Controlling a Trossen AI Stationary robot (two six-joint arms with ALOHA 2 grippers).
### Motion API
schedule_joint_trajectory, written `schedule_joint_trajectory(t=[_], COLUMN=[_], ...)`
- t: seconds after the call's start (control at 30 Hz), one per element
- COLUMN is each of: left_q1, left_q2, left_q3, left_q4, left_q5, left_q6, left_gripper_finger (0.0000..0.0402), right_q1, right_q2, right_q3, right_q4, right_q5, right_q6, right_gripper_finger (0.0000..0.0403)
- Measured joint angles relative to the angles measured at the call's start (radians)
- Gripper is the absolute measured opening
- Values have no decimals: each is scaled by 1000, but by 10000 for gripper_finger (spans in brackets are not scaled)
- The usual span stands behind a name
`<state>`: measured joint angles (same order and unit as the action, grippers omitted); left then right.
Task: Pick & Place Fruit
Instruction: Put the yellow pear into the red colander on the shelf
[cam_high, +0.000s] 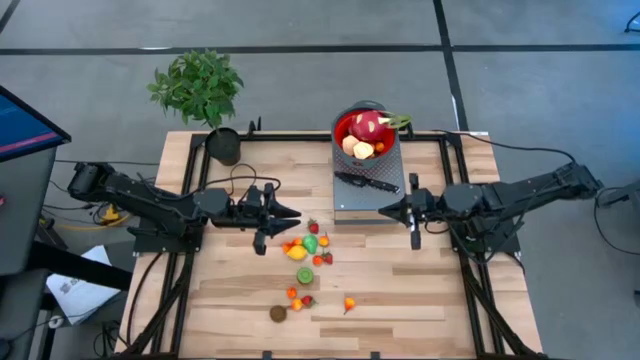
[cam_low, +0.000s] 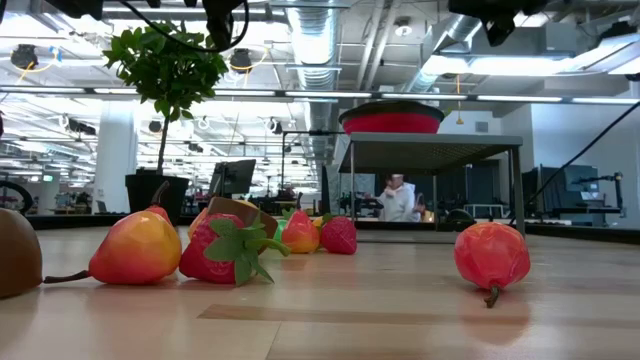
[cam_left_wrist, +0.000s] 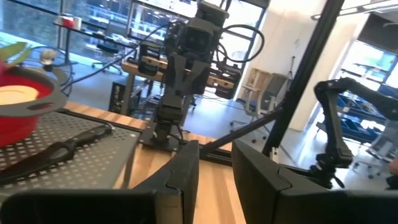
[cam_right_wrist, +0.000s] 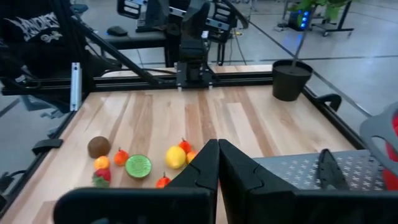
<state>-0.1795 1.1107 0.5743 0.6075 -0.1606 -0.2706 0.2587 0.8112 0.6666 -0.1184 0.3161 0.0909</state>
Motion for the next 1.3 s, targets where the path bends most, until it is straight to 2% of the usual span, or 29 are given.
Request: schedule_joint_trajectory(t=[0.3, 0.57, 0.77, 0.87, 1.0, 1.1, 1.3], left_q1=[-13, -81, -123, -123, -119, -121, -189], left_q2=[1, 1, 1, 1, 1, 1, 6], left_q3=[1, 1, 1, 1, 1, 1, 2], left_q4=[0, 0, 0, 2, 2, 4, 0], left_q5=[12, 17, 160, 177, 164, 138, -48], left_q6=[-6, -59, -6, 35, -1, -97, -135], left_gripper_finger=[90, 90, 90, 90, 90, 90, 90], right_q1=[54, 84, 101, 115, 145, 171, 204], right_q2=[0, 0, 0, 0, -1, -2, -2], right_q3=[0, 0, 0, 0, 0, 0, 0], right_q4=[-1, 0, -1, -4, -29, -43, -43], right_q5=[0, 0, 0, 0, -1, -1, -2], right_q6=[42, 42, 42, 42, 42, 42, 42], right_gripper_finger=[3, 3, 3, 3, 3, 3, 3])
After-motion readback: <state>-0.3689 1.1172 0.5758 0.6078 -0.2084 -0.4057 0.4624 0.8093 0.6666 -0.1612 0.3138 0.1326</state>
